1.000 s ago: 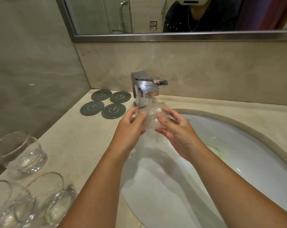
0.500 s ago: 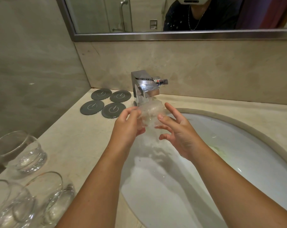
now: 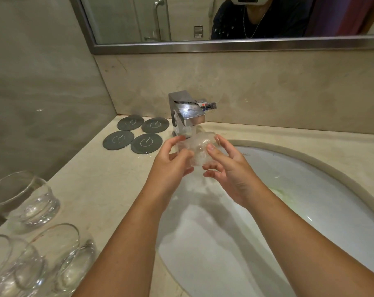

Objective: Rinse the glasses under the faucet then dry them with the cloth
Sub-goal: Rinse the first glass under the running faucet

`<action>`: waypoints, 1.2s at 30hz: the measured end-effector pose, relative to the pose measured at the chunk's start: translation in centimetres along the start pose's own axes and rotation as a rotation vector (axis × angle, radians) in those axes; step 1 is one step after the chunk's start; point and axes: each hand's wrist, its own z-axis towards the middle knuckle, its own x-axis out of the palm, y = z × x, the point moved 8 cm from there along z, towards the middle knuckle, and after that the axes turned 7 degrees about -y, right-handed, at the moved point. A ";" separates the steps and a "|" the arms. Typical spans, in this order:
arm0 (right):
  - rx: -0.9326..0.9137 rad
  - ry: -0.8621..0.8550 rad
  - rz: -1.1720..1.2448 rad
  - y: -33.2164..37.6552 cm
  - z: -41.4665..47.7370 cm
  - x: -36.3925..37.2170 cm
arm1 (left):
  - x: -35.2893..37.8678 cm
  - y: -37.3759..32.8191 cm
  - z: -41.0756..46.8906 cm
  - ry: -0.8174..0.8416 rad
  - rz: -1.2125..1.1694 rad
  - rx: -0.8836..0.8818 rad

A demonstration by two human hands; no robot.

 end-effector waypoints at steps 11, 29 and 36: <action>-0.068 0.023 -0.065 0.7 -0.6 0.6 | 0.1 0.4 0.2 -0.013 -0.091 -0.083; -0.046 0.012 -0.067 0.6 -0.6 0.4 | 0.3 0.4 0.1 0.006 -0.093 -0.088; -0.019 -0.046 -0.009 0.4 -0.4 0.0 | 0.2 -0.1 0.2 0.004 -0.012 0.043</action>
